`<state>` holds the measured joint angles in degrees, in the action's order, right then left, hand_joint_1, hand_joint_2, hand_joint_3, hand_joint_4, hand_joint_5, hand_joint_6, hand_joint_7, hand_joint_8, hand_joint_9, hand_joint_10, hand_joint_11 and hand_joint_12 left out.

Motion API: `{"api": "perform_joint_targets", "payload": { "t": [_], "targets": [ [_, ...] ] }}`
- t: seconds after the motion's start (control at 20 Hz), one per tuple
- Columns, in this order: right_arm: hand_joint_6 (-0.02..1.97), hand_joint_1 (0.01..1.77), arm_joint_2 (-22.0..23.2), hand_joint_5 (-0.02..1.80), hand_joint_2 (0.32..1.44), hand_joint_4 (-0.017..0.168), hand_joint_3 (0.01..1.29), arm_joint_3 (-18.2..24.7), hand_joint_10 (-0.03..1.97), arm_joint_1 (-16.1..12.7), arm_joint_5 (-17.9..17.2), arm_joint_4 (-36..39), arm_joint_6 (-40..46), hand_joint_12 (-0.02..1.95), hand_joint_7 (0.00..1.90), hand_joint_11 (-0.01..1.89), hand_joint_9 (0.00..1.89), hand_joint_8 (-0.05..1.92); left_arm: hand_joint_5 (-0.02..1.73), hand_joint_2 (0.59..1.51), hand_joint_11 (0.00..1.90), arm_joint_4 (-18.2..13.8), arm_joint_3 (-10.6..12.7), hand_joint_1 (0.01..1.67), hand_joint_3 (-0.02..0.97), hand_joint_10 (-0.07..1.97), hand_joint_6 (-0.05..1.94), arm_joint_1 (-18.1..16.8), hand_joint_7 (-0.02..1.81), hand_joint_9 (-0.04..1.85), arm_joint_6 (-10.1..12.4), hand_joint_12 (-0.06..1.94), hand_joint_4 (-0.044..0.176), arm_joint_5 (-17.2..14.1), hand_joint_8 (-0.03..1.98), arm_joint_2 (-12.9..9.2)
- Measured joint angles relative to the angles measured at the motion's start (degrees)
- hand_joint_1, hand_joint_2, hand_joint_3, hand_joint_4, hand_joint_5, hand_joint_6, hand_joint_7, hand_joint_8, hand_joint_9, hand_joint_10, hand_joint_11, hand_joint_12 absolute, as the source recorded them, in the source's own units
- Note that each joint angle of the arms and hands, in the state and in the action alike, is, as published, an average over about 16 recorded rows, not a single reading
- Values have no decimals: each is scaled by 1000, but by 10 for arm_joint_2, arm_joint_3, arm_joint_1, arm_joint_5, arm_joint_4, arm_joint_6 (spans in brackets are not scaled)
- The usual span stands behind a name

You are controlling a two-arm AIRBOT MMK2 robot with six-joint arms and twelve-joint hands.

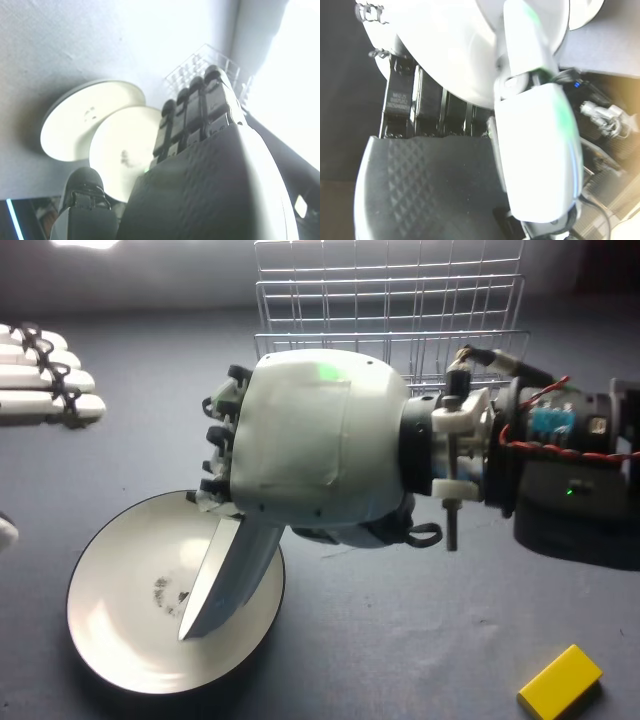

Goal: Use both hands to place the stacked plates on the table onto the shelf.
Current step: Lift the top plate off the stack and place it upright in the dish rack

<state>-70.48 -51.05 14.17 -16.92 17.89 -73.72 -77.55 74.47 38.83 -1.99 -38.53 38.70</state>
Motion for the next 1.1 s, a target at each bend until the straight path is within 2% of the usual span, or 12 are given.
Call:
{"api": "perform_joint_targets", "payload": {
  "t": [0.15,0.3,0.55,0.8,1.1],
  "targets": [
    [1113,1249,22,823,1046,-1,14,18,743,-14,-1,-15,0,1294,974,700,979,1038,27,1091,19,-1,3,19,16,6,16,-7,28,19,-2,9,1,0,2,-4],
    [1114,1241,45,828,1045,-2,14,34,617,-30,0,-27,5,1294,983,706,1011,1032,27,1092,19,-5,5,19,16,6,16,-10,29,19,-4,9,1,-3,3,-6],
    [1118,1239,83,823,1044,-1,14,56,623,-57,3,-40,26,1321,984,694,1009,1034,26,1092,19,-17,9,20,16,5,16,-3,32,17,-6,9,1,-22,3,-9],
    [1114,1238,112,820,1044,0,14,65,647,-86,7,-48,67,1348,981,684,1000,1047,30,1094,20,-29,14,20,16,6,16,11,34,17,-7,8,1,-57,3,-10],
    [1113,1238,130,817,1044,0,15,56,681,-111,8,-57,134,1379,979,673,987,1061,34,1094,22,-48,14,20,16,6,16,31,35,18,-12,9,1,-114,3,-9]
  ]
}}
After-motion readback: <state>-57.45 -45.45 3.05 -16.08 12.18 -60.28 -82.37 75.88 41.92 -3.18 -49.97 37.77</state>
